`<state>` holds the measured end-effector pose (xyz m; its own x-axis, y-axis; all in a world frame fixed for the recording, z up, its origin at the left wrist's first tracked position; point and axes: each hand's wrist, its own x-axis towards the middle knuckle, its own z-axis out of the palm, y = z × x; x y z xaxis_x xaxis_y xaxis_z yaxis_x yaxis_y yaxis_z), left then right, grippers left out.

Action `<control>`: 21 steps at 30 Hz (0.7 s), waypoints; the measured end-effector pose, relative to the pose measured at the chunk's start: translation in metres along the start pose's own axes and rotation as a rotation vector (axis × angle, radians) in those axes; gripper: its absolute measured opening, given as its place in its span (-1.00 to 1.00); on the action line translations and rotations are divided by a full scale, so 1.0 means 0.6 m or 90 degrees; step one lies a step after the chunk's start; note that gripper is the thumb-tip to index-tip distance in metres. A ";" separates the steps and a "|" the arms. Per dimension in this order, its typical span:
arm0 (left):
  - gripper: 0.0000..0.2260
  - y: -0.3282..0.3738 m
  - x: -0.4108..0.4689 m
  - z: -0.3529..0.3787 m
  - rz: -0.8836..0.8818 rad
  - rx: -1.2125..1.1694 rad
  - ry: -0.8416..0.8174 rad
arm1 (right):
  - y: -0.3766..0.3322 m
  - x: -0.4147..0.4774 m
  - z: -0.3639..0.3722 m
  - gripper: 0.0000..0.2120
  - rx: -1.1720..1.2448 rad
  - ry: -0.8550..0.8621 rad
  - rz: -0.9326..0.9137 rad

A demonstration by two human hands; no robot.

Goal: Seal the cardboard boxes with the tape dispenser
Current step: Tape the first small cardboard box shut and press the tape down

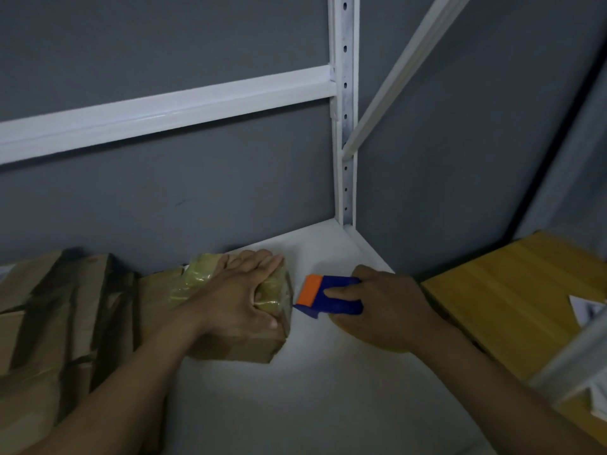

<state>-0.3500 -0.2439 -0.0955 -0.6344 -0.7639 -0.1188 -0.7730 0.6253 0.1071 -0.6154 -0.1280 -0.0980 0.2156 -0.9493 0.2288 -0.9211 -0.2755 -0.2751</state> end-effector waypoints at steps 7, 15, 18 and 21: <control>0.01 0.019 0.000 -0.005 -0.028 -0.038 0.023 | -0.026 0.019 0.018 -0.58 0.083 -0.011 0.089; -0.05 0.041 -0.013 -0.013 -0.053 -0.044 0.025 | -0.016 0.039 -0.017 -0.73 0.216 -0.055 0.272; 0.03 0.042 -0.007 -0.012 -0.063 -0.041 0.032 | 0.015 0.016 -0.024 -0.84 0.616 0.012 0.391; 0.15 0.039 -0.002 -0.014 -0.050 -0.089 0.058 | 0.045 -0.016 0.000 -0.76 0.837 0.011 0.504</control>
<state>-0.3669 -0.2297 -0.0847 -0.5635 -0.8250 -0.0435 -0.8078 0.5392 0.2380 -0.6424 -0.1267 -0.1079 -0.1890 -0.9132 -0.3610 0.1365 0.3396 -0.9306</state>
